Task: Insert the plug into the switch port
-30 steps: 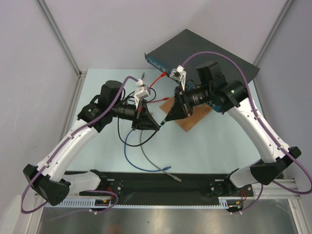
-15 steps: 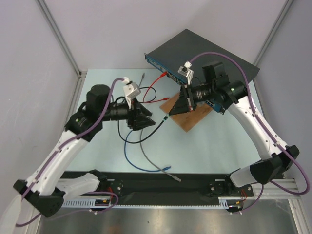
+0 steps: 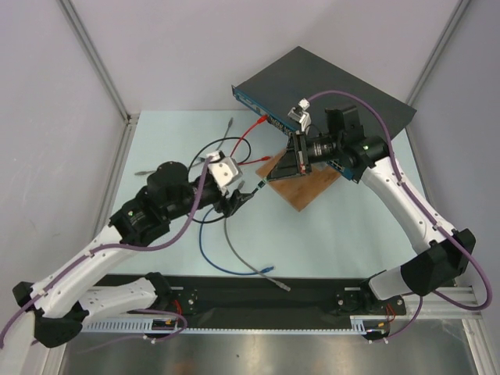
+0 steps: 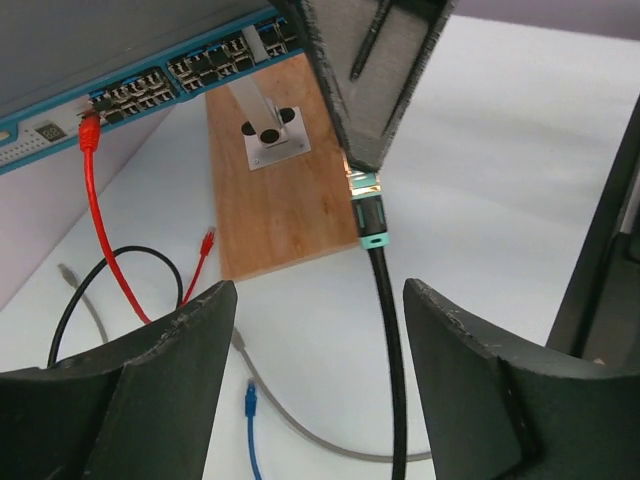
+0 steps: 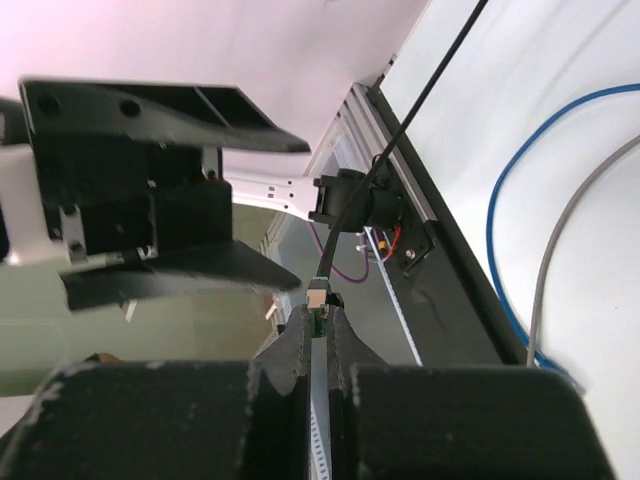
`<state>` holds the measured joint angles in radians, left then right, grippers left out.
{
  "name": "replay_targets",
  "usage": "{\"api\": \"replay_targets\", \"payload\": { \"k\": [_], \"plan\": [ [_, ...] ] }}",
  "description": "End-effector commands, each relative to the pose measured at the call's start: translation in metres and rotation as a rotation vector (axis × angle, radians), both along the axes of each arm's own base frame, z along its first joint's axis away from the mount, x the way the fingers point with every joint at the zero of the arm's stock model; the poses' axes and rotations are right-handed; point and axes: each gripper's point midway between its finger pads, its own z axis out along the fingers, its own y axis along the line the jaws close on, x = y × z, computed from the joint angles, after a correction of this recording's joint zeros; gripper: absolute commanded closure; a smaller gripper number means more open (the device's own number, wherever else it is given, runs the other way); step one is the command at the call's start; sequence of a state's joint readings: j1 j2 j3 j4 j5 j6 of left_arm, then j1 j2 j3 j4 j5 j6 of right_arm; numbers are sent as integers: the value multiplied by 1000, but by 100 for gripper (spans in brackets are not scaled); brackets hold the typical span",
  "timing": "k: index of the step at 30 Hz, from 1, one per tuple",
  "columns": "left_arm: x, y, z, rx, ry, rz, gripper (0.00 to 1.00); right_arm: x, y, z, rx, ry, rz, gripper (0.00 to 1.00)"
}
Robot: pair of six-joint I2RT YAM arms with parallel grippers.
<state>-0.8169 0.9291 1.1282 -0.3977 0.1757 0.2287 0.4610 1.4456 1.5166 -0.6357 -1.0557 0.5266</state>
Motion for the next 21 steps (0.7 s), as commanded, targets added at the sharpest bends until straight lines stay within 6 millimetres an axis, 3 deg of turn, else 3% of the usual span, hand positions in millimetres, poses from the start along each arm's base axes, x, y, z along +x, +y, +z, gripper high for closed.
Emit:
{"api": "replay_targets", "payload": {
  "k": [1,5,16,21],
  "plan": [
    [10,-1,9,50,-122,63,27,-12,-2,23,58,-24,10,100],
    [6,-9,-4,103,-147,53,28,-12,-2,21,57,-19,4,100],
    [17,-19,-7,112,-132,78,41,-11,-1,18,63,0,6,100],
    [15,-23,-8,105,-129,65,57,-11,-2,17,61,9,3,100]
  ]
}}
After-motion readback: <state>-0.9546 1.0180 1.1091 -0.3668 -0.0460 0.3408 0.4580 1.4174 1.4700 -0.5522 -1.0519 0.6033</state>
